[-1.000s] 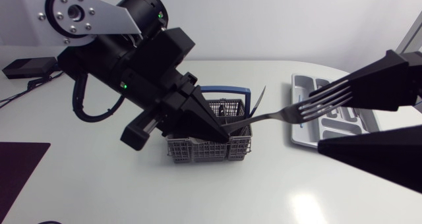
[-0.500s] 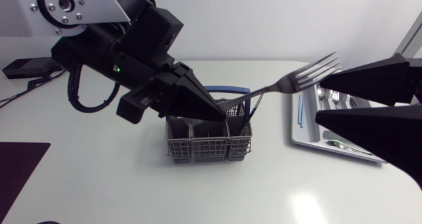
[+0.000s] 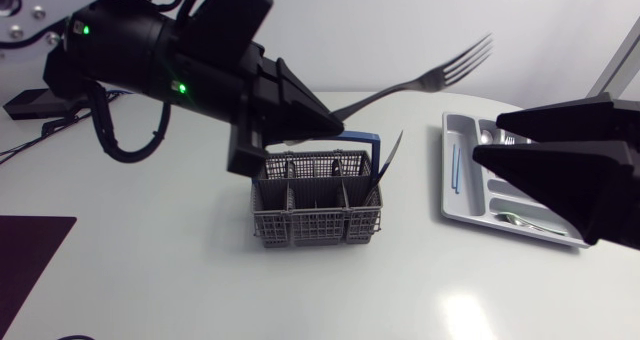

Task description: Sort the cutlery from the basket into the organizer compartments.

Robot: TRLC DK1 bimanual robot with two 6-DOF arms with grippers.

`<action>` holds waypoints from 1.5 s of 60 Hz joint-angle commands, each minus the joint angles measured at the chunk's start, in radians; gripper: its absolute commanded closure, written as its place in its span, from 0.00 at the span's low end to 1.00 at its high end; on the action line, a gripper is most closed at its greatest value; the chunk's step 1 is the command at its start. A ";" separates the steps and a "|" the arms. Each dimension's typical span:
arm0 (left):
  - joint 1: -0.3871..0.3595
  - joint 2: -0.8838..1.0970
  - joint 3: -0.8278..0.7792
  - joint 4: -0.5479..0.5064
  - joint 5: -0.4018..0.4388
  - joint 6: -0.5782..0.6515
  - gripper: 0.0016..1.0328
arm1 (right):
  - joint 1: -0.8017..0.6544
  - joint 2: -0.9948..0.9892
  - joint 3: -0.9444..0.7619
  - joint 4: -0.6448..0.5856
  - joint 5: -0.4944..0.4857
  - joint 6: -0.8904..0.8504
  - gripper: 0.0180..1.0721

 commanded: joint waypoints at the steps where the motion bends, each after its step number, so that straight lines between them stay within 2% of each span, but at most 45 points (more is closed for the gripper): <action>1: -0.074 -0.037 -0.068 0.066 -0.090 -0.068 0.97 | -0.004 0.035 -0.016 0.012 0.031 0.018 0.08; 2: -0.078 -0.037 -0.070 0.070 -0.096 -0.071 0.97 | -0.005 0.038 -0.016 0.013 0.034 0.021 0.08; 5: -0.130 -0.039 -0.101 0.121 -0.197 -0.083 0.97 | -0.005 0.064 -0.017 0.036 0.040 0.058 0.09; 11: -0.167 -0.033 -0.142 0.193 -0.296 -0.102 0.97 | -0.013 0.095 -0.029 0.085 0.040 0.118 0.09; 16: -0.209 -0.019 -0.180 0.276 -0.421 -0.117 0.97 | -0.031 0.116 -0.042 0.120 0.040 0.159 0.10; 18: -0.214 -0.016 -0.186 0.290 -0.438 -0.117 0.97 | -0.033 0.119 -0.043 0.127 0.040 0.167 0.10; 21: -0.239 0.004 -0.203 0.349 -0.526 -0.128 0.97 | -0.033 0.144 -0.049 0.153 0.043 0.202 0.10; 29: -0.251 0.023 -0.216 0.434 -0.644 -0.137 0.97 | -0.068 0.193 -0.033 0.160 0.029 0.231 0.10; 33: -0.271 0.032 -0.225 0.478 -0.710 -0.137 0.97 | -0.094 0.225 -0.014 0.160 0.006 0.246 0.14; 46: -0.374 0.093 -0.265 0.650 -0.958 -0.106 0.97 | -0.123 0.337 0.078 0.156 -0.031 0.312 0.14; 61: -0.394 0.155 -0.275 0.777 -1.106 -0.065 0.97 | -0.079 0.409 0.133 0.196 -0.023 0.398 0.19; 72: -0.395 0.213 -0.249 0.828 -1.155 -0.065 0.97 | -0.008 0.464 0.173 0.208 0.015 0.427 0.22; 83: -0.407 0.251 -0.217 0.854 -1.190 -0.065 0.97 | 0.009 0.524 0.195 0.240 0.048 0.461 0.41; 90: -0.407 0.259 -0.208 0.868 -1.204 -0.063 0.97 | 0.010 0.552 0.201 0.242 0.048 0.470 0.43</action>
